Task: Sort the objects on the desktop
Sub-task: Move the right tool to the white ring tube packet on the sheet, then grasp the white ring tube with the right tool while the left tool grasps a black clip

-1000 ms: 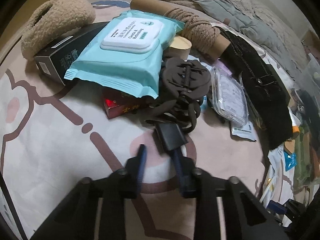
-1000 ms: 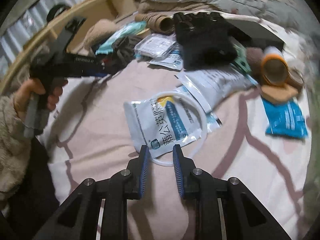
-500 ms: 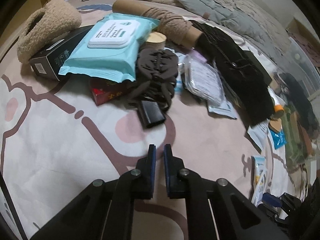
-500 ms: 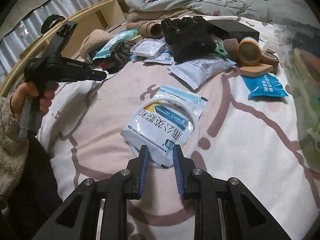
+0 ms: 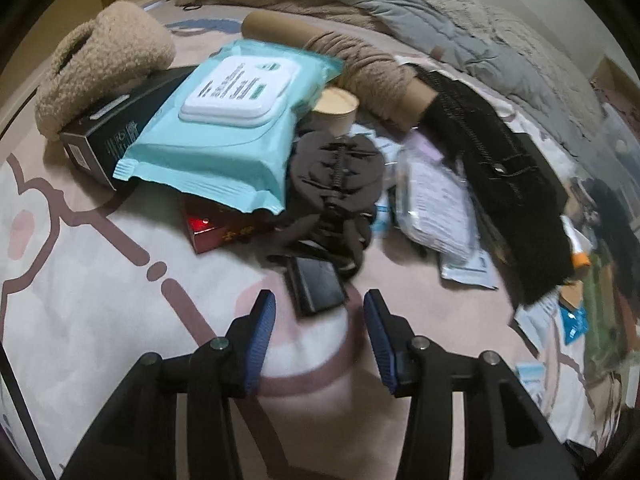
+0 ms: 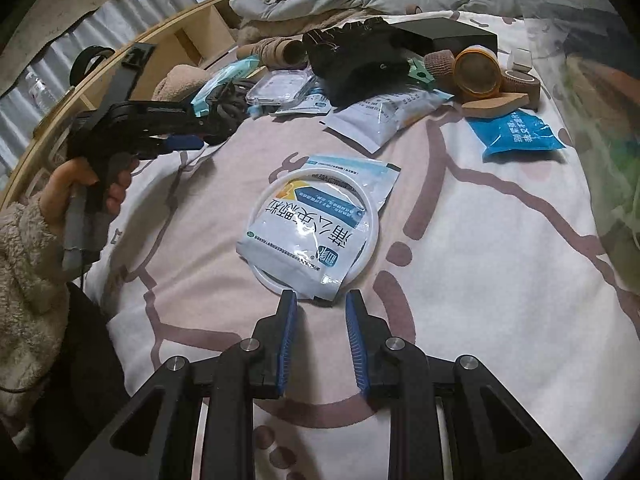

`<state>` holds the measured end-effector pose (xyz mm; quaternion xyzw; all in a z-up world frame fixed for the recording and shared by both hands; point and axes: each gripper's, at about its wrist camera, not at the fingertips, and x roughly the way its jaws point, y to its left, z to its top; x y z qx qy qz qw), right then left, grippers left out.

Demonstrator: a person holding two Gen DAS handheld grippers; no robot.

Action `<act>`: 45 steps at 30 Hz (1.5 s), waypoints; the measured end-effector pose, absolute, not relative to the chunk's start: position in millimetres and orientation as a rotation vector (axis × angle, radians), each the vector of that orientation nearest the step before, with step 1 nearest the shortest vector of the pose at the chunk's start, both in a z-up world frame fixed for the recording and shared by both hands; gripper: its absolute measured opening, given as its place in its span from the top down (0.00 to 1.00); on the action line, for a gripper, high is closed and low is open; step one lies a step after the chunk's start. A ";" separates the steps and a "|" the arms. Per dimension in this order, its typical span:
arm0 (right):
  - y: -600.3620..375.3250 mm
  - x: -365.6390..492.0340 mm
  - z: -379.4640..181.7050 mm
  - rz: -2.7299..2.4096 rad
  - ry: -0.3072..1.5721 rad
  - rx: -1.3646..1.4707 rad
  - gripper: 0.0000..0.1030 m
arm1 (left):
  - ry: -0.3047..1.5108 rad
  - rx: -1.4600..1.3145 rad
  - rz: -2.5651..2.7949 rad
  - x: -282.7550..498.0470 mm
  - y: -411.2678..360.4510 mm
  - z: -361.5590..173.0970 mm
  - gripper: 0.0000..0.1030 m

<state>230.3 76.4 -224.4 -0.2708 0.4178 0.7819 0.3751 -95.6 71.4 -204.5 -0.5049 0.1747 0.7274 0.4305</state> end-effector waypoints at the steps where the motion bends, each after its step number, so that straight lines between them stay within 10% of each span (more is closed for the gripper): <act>1: 76.1 230.5 -224.7 2.002 1.071 -0.691 0.76 | 0.434 -1.260 1.824 -98.7 71.3 -206.5 0.57; 25: 70.7 235.2 -218.9 1.969 1.049 -0.600 0.75 | 0.453 -1.082 1.719 -43.3 44.8 -168.7 0.65; 27: 66.0 238.0 -209.5 1.974 0.998 -0.554 0.66 | 0.472 -1.062 1.696 -30.6 44.5 -169.5 0.65; 29: 63.8 238.7 -202.8 1.961 0.953 -0.539 0.16 | 0.499 -1.046 1.671 -18.8 43.4 -172.3 0.65; 30: 62.6 238.2 -198.9 1.952 0.924 -0.534 0.11 | 0.512 -1.044 1.652 -13.7 41.3 -174.4 0.65; 45: 102.6 189.2 -205.9 1.923 0.889 -0.731 0.11 | 0.621 -1.037 1.609 23.8 27.8 -191.1 0.65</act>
